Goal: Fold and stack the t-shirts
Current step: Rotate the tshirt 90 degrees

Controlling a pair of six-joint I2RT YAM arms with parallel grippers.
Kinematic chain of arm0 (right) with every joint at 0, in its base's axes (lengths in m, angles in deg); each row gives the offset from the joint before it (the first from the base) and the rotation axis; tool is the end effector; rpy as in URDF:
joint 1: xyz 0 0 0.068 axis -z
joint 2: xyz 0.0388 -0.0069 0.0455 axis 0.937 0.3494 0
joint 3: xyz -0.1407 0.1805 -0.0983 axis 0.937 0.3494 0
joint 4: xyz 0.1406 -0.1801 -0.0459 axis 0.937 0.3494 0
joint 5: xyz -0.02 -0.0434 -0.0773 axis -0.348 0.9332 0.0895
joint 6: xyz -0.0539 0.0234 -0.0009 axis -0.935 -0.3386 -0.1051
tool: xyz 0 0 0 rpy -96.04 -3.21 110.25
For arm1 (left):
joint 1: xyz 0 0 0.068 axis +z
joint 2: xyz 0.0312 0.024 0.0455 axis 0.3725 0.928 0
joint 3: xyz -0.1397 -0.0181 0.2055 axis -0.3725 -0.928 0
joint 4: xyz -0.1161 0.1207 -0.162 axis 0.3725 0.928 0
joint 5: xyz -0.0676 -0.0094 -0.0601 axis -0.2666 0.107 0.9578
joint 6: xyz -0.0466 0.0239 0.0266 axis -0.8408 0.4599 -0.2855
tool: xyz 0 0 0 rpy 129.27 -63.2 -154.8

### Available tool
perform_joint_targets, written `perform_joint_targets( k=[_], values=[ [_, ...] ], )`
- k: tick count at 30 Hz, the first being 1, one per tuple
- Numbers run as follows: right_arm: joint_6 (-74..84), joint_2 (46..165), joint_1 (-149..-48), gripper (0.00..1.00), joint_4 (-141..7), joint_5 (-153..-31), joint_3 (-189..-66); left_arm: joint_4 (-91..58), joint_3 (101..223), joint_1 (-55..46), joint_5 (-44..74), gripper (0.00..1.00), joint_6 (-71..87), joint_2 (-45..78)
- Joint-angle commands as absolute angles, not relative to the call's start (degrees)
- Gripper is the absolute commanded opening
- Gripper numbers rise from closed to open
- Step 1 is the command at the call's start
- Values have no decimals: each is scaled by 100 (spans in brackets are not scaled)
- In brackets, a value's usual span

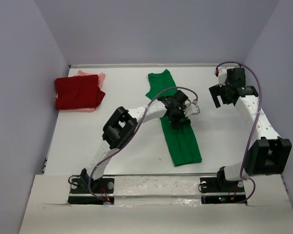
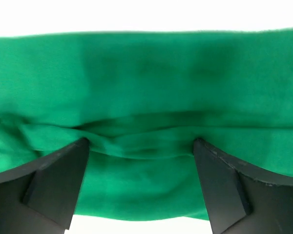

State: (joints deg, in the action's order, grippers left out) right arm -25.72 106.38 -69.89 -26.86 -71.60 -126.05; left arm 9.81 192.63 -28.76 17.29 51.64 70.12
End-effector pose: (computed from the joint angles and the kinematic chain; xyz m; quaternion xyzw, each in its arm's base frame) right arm 0.2843 -0.0073 0.2940 -0.1572 0.9174 -0.1699 0.3237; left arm 0.2879 -0.3636 0.1678 0.6440 0.6818 -0.1408 0.3172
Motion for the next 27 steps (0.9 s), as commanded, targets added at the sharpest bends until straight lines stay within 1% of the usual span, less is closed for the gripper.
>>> perform_joint_targets(
  k=[1,7,10,14,20,27],
  values=[
    [-2619,10608,-6946,99,-2725,-7225,-12949,1350,19704,-3077,1031,99,5237,7332],
    [-2689,10555,-6893,99,-2654,-7234,-13019,1719,19898,-3157,714,99,5166,7684],
    [-2724,10537,-6893,99,-2628,-7234,-13010,1974,20056,-3148,355,99,5167,7807],
    [-2751,10555,-6893,99,-2628,-7251,-12993,1923,19715,-3095,125,99,5254,7588],
    [-2690,10634,-6893,99,-2628,-7366,-13045,2124,19722,-2823,187,99,5246,7385],
    [-2575,10669,-6893,99,-2602,-7533,-12949,2625,20635,-2296,626,99,5167,7709]
  ],
)
